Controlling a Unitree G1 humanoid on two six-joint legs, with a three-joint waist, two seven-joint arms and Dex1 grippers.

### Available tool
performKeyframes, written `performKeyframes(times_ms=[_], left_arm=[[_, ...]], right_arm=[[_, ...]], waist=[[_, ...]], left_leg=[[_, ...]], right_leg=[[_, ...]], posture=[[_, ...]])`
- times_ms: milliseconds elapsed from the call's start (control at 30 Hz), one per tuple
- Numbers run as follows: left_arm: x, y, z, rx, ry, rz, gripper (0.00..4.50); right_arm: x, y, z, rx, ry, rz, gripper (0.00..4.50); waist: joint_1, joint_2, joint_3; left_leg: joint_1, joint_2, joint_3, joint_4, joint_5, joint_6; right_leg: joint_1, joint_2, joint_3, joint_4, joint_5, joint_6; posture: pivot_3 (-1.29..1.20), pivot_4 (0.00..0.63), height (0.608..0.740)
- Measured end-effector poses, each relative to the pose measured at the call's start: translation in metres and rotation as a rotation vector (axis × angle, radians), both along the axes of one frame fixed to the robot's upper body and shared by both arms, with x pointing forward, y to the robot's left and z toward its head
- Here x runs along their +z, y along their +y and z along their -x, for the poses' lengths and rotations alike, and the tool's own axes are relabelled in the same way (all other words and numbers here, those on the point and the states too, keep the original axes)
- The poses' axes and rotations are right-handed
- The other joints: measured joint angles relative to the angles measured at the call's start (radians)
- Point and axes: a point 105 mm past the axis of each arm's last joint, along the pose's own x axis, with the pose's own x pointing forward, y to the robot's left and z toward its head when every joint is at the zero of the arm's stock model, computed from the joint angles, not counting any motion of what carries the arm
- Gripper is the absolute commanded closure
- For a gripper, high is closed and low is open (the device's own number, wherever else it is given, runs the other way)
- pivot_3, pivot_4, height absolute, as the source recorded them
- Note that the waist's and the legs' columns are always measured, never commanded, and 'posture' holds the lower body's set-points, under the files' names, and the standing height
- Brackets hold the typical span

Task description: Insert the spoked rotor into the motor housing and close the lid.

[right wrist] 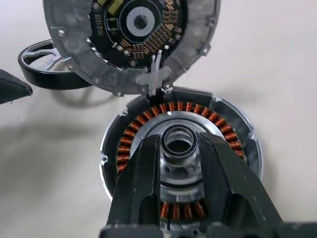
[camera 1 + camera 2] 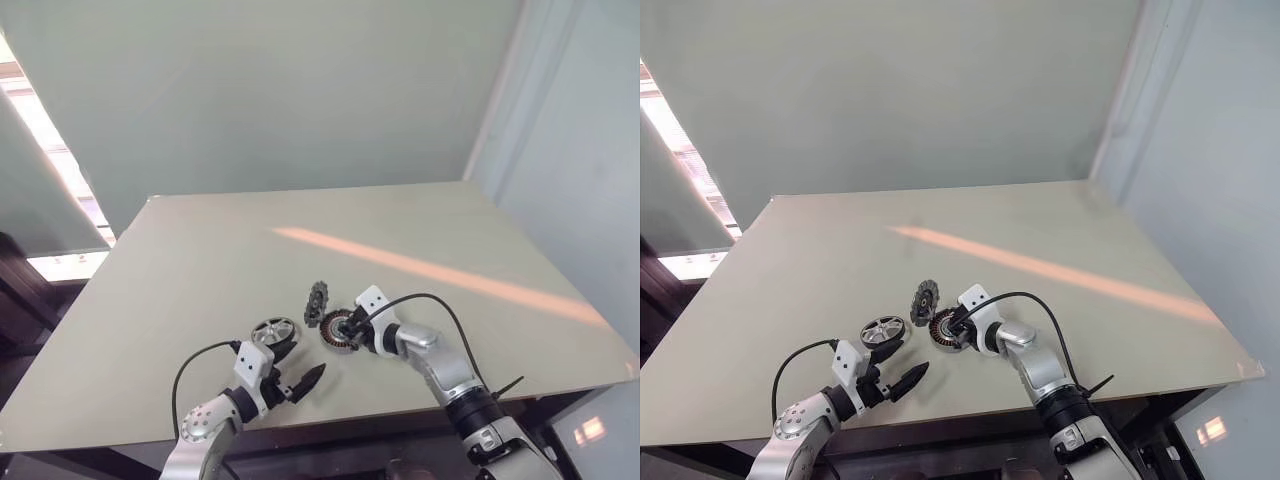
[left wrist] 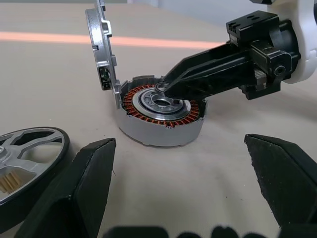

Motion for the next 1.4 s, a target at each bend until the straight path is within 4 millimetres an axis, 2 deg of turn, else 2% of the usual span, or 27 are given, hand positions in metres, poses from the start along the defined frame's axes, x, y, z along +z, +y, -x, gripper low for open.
performKeyframes(times_ms=[133,933,967,1233,1267,1400], left_arm=[[0.0,0.0,0.0,0.002,0.001,0.0,0.0],[-0.001,0.001,0.001,0.012,0.003,-0.001,0.0],[-0.001,0.001,0.001,0.012,0.003,-0.001,0.0],[0.0,0.001,0.001,0.012,0.002,-0.001,0.0],[-0.001,0.001,0.001,0.012,0.002,-0.001,0.0],[0.0,0.001,0.001,0.011,0.001,-0.001,0.0]], right_arm=[[-0.006,0.0,0.0,-0.001,0.014,0.013,3.7],[-0.009,0.002,-0.002,0.027,0.015,0.037,3.7],[-0.009,0.002,-0.002,0.029,0.016,0.037,2.97],[-0.006,0.007,0.002,0.061,0.028,0.025,0.28],[-0.005,0.007,0.001,0.058,0.028,0.02,0.04],[0.008,0.008,0.0,0.047,0.017,-0.032,0.04]], waist=[[0.0,0.0,0.0],[-0.001,0.0,0.0],[-0.001,0.0,0.0],[0.0,0.0,0.0],[0.0,0.0,0.0],[0.0,0.0,0.0]], left_leg=[[0.0,0.0,0.0,0.0,0.0,0.0],[0.001,0.0,0.0,0.0,0.0,0.0],[0.001,0.0,0.0,0.0,0.0,0.0],[0.001,0.0,0.0,0.0,0.0,0.0],[0.001,0.0,0.0,0.0,0.0,0.0],[0.0,0.0,0.0,0.0,0.0,0.0]], right_leg=[[0.0,0.0,0.0,0.0,0.0,0.0],[0.0,0.0,0.0,0.0,0.0,0.0],[0.0,0.0,0.0,0.0,0.0,0.0],[0.001,0.0,0.0,0.001,0.0,0.0],[0.0,0.0,0.0,0.0,0.0,0.0],[0.0,0.0,0.0,0.0,0.0,0.0]], posture=[[0.0,0.0,0.74],[0.0,0.0,0.74],[0.0,0.0,0.74],[0.0,0.0,0.74],[0.0,0.0,0.74],[0.0,0.0,0.74]])
